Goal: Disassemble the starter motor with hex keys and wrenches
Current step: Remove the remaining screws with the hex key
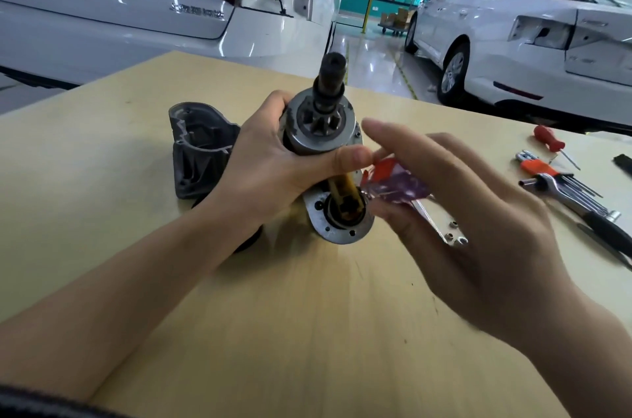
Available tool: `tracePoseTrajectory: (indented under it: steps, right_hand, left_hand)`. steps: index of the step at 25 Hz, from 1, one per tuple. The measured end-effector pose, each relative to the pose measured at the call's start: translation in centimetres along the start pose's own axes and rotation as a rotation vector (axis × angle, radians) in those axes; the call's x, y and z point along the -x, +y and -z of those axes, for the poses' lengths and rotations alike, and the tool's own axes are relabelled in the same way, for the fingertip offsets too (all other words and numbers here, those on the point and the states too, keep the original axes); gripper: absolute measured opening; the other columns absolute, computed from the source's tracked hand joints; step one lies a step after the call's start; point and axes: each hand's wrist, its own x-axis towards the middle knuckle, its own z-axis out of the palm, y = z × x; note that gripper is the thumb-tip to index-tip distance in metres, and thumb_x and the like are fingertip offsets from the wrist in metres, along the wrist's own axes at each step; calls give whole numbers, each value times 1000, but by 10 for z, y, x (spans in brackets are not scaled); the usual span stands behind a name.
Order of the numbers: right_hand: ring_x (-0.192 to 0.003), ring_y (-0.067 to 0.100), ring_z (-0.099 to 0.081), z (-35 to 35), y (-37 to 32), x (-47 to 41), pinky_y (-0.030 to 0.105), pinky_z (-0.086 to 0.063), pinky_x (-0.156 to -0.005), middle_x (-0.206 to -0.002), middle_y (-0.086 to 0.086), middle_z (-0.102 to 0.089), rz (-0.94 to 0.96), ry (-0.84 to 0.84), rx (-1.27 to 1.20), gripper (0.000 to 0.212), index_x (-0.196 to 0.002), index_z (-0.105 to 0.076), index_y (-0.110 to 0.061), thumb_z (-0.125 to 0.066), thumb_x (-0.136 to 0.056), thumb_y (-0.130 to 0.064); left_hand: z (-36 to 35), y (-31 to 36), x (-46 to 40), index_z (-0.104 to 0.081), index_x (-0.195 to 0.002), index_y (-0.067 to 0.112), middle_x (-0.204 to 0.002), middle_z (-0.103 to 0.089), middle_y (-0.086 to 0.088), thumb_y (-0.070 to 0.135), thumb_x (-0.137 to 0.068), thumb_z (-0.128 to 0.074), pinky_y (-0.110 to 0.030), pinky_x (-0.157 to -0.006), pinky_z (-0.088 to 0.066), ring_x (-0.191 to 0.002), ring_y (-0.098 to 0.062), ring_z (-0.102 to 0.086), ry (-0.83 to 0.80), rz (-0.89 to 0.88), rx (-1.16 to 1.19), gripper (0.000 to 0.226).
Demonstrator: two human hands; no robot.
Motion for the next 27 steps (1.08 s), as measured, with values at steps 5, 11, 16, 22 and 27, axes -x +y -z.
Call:
tracePoseTrajectory:
  steps: [5, 11, 16, 22, 27]
  right_hand:
    - [-91, 8, -58, 6, -1, -2, 12, -43, -88, -100, 5, -60, -50, 67, 19, 50, -137, -40, -15, -56, -91, -9]
    - [-81, -14, -50, 14, 1, -3, -1, -33, -75, -91, -14, -62, -144, 102, 124, 34, -115, -63, -10, -70, -87, -28]
    - [-67, -17, -47, 12, -5, -9, -3, -32, -66, -74, -21, -56, -170, 92, 117, 31, -94, -64, -14, -72, -82, -41]
    - [-64, 2, -59, 10, -5, -9, 13, -43, -61, -75, -18, -62, -335, 197, -6, 30, -92, -59, -19, -68, -81, -46]
    - [-60, 3, -62, 19, -20, -9, 12, -47, -53, -74, -19, -65, -326, 194, -406, 8, -89, -62, -39, -63, -81, -40]
  left_hand:
    - [3, 1, -2, -54, -118, 10, -94, -70, 10, 51, -50, -77, -16, -76, -49, -92, -5, -67, -78, 12, -10, 83]
    - [3, 1, -2, -51, -123, 10, -99, -71, 9, 52, -51, -76, -20, -83, -50, -97, -6, -67, -96, 21, -23, 87]
    - [2, 0, -3, -51, -123, 12, -101, -72, 8, 51, -51, -77, -22, -83, -51, -96, -7, -68, -102, 36, -32, 86]
    - [3, 1, -3, -49, -123, 13, -100, -71, 9, 46, -53, -82, -20, -84, -51, -96, -5, -67, -93, 40, -63, 84]
    - [1, 5, -5, -47, -126, 4, -100, -66, 8, 39, -60, -85, -16, -84, -49, -94, -2, -64, -135, 33, -66, 83]
